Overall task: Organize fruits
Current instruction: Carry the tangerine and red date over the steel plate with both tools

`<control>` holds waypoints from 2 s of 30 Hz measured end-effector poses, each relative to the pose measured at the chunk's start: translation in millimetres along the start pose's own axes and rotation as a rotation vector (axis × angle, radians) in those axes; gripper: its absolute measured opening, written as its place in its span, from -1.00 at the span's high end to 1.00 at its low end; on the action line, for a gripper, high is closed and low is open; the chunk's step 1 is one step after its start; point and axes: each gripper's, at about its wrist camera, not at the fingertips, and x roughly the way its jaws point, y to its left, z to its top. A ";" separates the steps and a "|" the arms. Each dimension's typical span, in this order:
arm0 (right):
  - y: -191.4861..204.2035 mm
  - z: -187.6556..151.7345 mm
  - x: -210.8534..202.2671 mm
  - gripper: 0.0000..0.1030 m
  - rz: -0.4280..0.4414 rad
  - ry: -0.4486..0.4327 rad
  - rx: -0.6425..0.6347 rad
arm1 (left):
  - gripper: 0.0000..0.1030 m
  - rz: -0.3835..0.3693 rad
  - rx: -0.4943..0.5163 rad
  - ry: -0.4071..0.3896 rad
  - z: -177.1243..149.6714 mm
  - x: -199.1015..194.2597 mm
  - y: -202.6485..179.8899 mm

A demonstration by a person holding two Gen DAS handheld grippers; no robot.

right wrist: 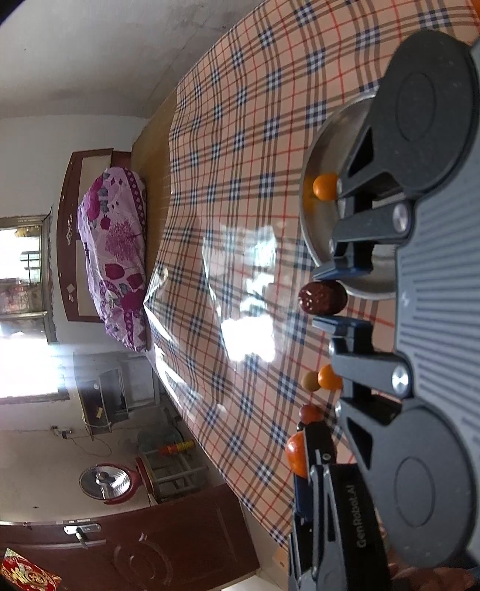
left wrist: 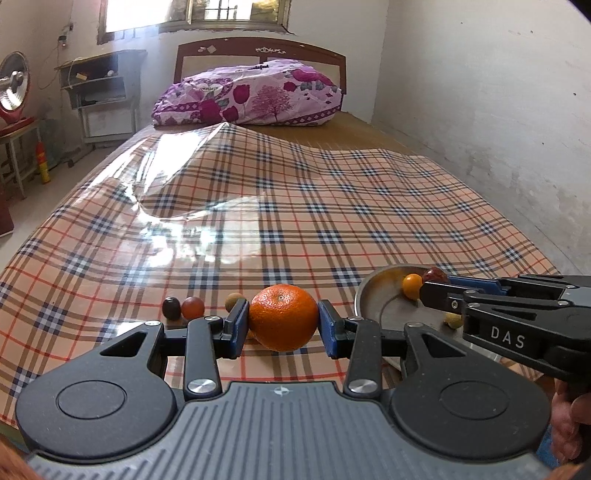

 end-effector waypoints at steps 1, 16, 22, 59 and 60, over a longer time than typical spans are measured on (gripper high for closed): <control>-1.6 -0.8 -0.9 0.59 -0.003 -0.001 0.003 | 0.08 -0.001 0.002 0.001 -0.1 0.5 -1.2; -27.6 -9.7 -9.8 0.59 -0.055 -0.005 0.045 | 0.08 -0.043 0.036 0.023 -2.5 8.7 -18.6; -40.1 -14.1 -12.1 0.59 -0.082 -0.001 0.071 | 0.08 -0.066 0.047 0.032 -3.5 13.1 -27.6; -92.5 -44.4 -0.4 0.59 -0.206 0.095 0.198 | 0.07 -0.136 0.128 0.119 -4.1 53.1 -60.8; -92.5 -45.0 1.2 0.59 -0.205 0.101 0.198 | 0.08 -0.137 0.131 0.122 -4.4 55.8 -62.5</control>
